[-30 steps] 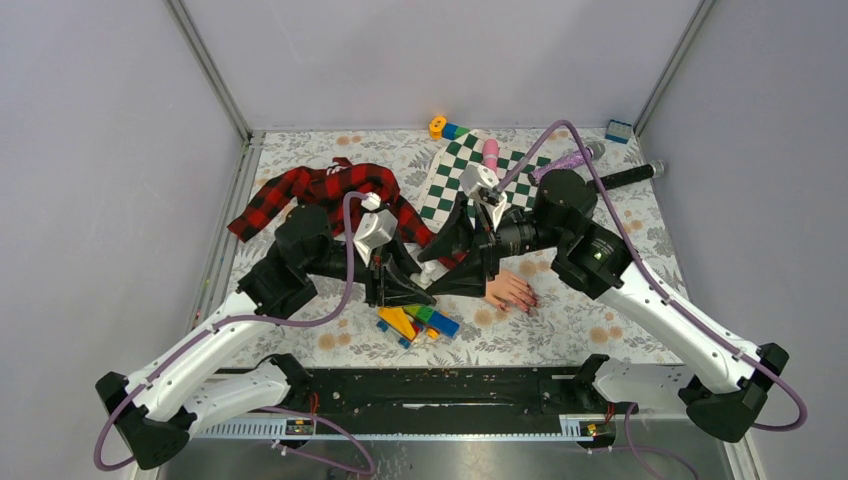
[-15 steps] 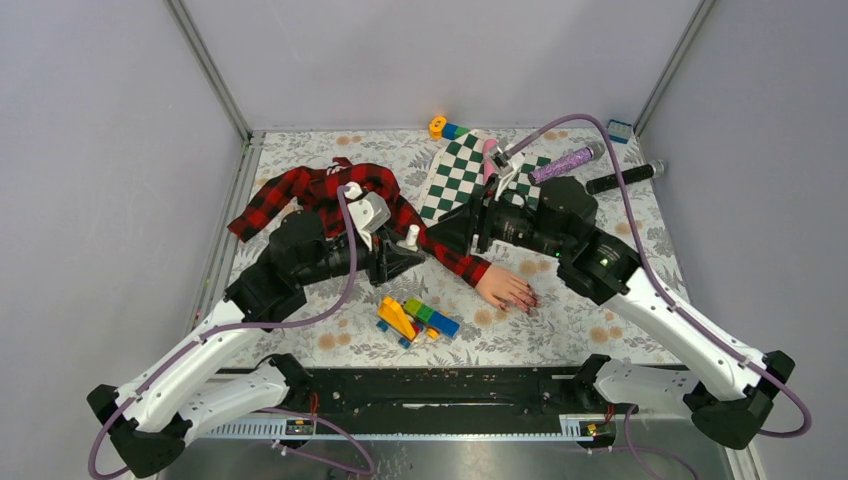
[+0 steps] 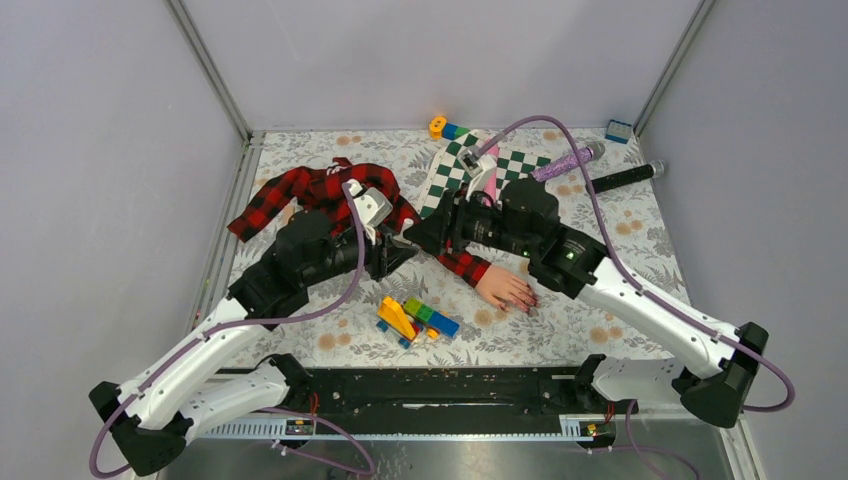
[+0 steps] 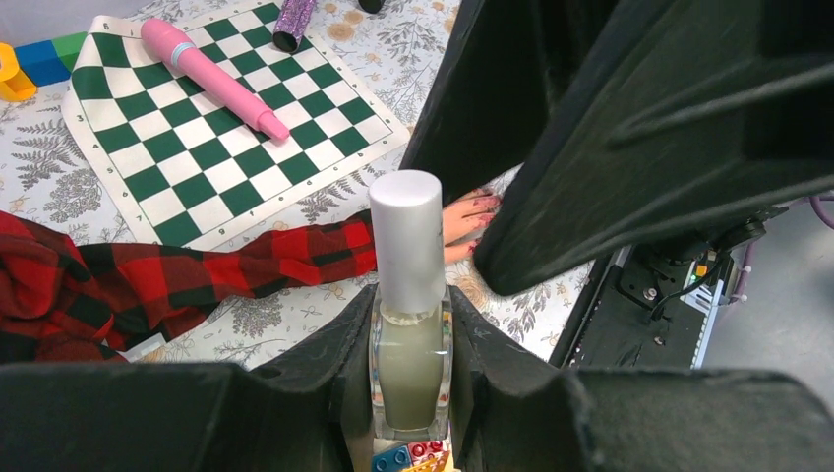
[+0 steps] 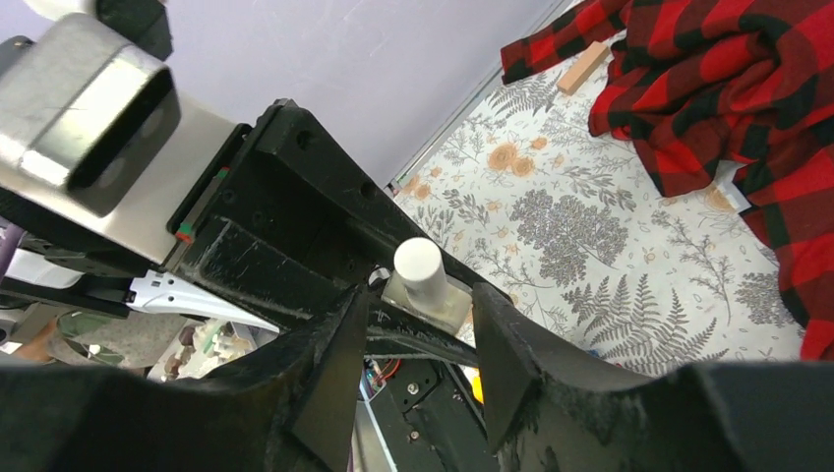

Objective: Paint the nails
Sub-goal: Unscrew the nail polish bottle.

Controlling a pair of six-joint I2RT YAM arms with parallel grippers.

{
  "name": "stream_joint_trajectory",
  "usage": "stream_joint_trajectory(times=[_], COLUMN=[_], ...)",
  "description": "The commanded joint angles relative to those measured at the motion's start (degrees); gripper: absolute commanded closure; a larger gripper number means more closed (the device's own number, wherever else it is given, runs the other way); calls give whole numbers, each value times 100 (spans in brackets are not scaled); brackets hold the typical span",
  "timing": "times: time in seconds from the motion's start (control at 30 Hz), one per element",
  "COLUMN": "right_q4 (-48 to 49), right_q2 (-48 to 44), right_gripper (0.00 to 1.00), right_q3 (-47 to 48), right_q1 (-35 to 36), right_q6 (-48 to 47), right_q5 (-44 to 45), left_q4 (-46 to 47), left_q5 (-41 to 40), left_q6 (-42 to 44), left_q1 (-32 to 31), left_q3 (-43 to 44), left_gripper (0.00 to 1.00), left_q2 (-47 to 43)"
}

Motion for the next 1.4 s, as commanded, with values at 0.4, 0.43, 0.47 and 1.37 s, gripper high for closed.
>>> stream_joint_trajectory(times=[0.4, 0.43, 0.47, 1.37], right_q4=[381, 380, 381, 593], right_q2=[423, 428, 428, -859], right_gripper=[60, 62, 64, 100], right_q3=[528, 535, 545, 248], right_q1=[235, 235, 233, -32], right_q6=[-43, -47, -46, -1517], right_q5=[294, 291, 287, -2478], left_q4=[148, 144, 144, 1259], left_q5=[-160, -177, -197, 3726], left_q6=[130, 138, 139, -319], left_q1=[18, 18, 18, 123], left_q3=[263, 256, 267, 87], left_gripper=[100, 100, 100, 100], left_q2=[63, 63, 58, 71])
